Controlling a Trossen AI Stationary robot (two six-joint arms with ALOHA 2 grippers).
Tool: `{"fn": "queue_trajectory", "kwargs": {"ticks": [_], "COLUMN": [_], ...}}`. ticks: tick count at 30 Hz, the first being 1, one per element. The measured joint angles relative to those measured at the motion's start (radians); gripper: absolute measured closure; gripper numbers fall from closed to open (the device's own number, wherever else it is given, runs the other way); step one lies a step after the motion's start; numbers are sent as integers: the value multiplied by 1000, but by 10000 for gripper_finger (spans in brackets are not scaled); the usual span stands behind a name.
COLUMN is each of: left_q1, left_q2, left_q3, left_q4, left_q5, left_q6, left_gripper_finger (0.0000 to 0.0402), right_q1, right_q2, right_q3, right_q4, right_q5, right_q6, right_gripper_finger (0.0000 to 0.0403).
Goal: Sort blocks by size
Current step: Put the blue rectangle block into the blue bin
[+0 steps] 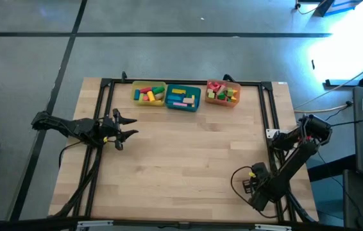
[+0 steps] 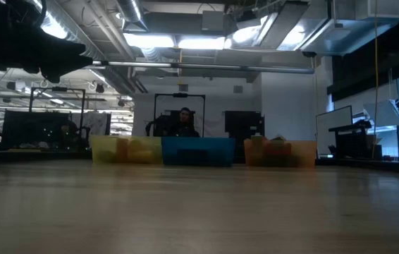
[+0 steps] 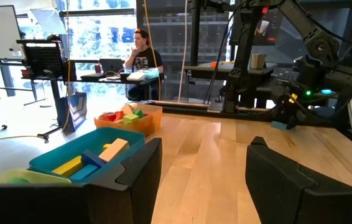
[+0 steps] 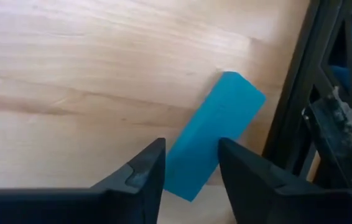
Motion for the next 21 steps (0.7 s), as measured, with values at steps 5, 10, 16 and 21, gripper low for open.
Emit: {"fn": "queue_trajectory", "kwargs": {"ticks": [5,10,16,21], "left_q1": [0,0,0,0], "left_q2": [0,0,0,0], "left_q3": [0,0,0,0], "left_q4": [0,0,0,0], "left_q5": [0,0,0,0], "left_q6": [0,2,3,3], "left_gripper_finger": [204,204,204,204], "right_q1": [-1,-43,-70,-69], "right_q2": [-1,2,6,5], "right_q3": [0,29,109,114], "right_q4": [27,40,-28,-28], "right_q5": [61,72,76,65], "right_q6": [-27,-50,-110,-117], "right_gripper_finger": [268,271,272,272]}}
